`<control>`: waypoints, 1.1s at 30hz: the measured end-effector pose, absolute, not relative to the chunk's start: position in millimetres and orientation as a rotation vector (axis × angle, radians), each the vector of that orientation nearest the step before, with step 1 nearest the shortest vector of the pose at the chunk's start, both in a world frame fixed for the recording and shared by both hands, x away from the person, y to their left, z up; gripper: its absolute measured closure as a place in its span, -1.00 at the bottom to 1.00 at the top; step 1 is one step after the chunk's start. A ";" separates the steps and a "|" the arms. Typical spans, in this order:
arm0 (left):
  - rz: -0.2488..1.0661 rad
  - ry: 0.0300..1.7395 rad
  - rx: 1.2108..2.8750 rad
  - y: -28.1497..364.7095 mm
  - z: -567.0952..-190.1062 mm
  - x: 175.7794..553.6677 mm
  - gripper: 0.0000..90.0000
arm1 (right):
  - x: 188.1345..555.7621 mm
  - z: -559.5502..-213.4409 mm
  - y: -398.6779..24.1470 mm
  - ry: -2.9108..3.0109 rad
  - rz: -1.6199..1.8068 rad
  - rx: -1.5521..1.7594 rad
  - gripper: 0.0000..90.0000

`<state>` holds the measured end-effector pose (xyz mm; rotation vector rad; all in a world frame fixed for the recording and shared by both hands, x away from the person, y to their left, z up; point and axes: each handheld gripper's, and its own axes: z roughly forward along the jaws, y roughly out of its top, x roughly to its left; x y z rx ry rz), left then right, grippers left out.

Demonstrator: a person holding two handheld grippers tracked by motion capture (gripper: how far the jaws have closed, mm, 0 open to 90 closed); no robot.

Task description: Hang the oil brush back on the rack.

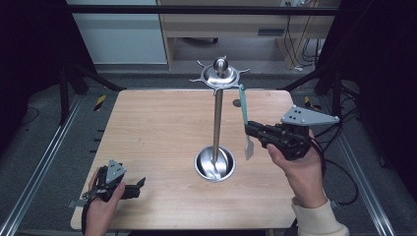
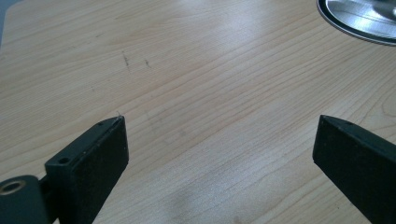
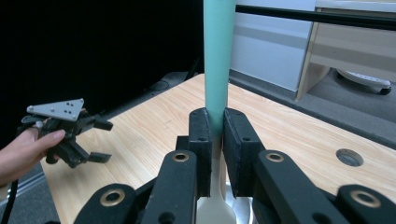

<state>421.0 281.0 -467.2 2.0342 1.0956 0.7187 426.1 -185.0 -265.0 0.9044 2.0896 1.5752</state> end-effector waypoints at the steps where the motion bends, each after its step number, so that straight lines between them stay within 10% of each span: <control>1: 0.719 1.096 2.034 281.0 -467.2 421.0 -0.93 | 427.2 -266.2 -183.7 2.084 1.580 0.905 0.82; 33: 0.717 1.099 2.026 281.6 -467.2 420.8 -0.93 | 433.4 -283.4 -168.3 1.962 1.635 0.914 0.82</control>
